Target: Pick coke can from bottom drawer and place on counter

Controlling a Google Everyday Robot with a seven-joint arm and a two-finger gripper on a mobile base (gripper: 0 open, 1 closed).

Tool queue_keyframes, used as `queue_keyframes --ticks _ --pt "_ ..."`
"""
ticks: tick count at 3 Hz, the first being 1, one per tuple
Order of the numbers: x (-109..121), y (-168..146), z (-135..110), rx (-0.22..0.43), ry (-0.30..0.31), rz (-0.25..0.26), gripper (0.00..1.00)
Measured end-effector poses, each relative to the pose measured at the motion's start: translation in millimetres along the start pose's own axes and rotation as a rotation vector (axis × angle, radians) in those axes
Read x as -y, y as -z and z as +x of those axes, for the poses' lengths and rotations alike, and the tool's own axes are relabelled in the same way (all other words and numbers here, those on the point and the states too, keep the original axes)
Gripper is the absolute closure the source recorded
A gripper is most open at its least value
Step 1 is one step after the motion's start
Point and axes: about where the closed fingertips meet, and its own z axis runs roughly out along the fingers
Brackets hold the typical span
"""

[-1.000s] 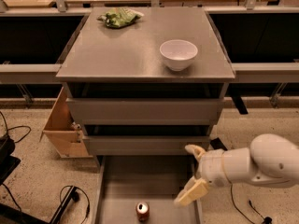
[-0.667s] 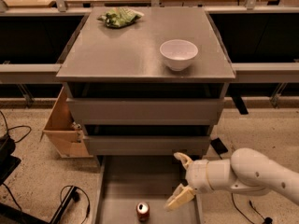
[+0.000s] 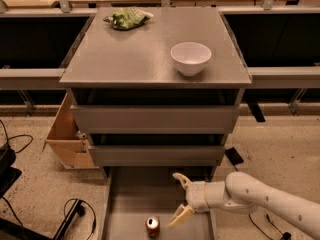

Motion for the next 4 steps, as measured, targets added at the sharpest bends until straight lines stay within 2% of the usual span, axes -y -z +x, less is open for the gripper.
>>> queue_keyframes --ticks 1,2,3,4 --pt "-5.9 -32.4 40.0 -0.022 -0.075 -0.012 0.0" --pt "-5.9 -32.5 40.0 -0.022 -0.075 -0.012 0.0" --pt "5.9 -66.5 63.0 0.066 -0.058 -0.046 0.0" --pt "12.7 -111.6 90.8 0.149 0.016 -0.098 0.0"
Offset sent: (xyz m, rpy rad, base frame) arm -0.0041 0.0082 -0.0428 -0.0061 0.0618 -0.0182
